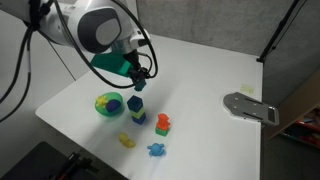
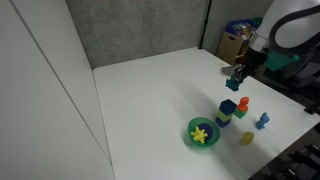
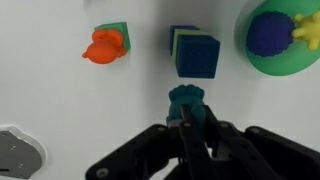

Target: Remove the toy from on top of the blue block and put it on the table

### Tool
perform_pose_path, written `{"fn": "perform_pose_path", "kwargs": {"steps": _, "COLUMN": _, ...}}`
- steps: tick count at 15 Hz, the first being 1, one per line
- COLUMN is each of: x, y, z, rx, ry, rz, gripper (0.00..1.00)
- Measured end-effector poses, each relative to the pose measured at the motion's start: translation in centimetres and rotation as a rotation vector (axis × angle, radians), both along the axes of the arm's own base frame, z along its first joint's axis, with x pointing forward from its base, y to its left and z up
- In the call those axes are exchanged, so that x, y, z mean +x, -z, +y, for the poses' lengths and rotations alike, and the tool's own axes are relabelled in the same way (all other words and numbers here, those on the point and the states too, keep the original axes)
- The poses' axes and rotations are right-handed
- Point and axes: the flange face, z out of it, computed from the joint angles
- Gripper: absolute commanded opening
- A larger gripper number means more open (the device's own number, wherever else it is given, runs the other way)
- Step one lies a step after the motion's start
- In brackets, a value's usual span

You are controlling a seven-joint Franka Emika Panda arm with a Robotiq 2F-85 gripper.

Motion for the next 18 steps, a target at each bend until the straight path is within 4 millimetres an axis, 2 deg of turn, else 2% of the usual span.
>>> {"fn": "perform_pose_path", "kwargs": {"steps": 4, "x": 2.1, "y": -1.2, "z": -2.2, "rx": -0.018, "ry": 0.05, "rz": -0.025, "gripper": 0.05}}
{"fn": "perform_pose_path", "kwargs": {"steps": 7, "x": 3.7, "y": -0.4, "z": -3.7, "rx": -0.031, "ry": 0.09, "rz": -0.024, "gripper": 0.05}}
{"fn": "perform_pose_path", "kwargs": {"steps": 13, "x": 6.0, "y": 4.7, "z": -5.6, "rx": -0.047, "ry": 0.145, "rz": 0.036, "gripper": 0.04}}
{"fn": "perform_pose_path", "kwargs": {"steps": 18, "x": 8.0, "y": 8.6, "z": -5.3, "rx": -0.054, "ry": 0.143, "rz": 0.071, "gripper": 0.04}}
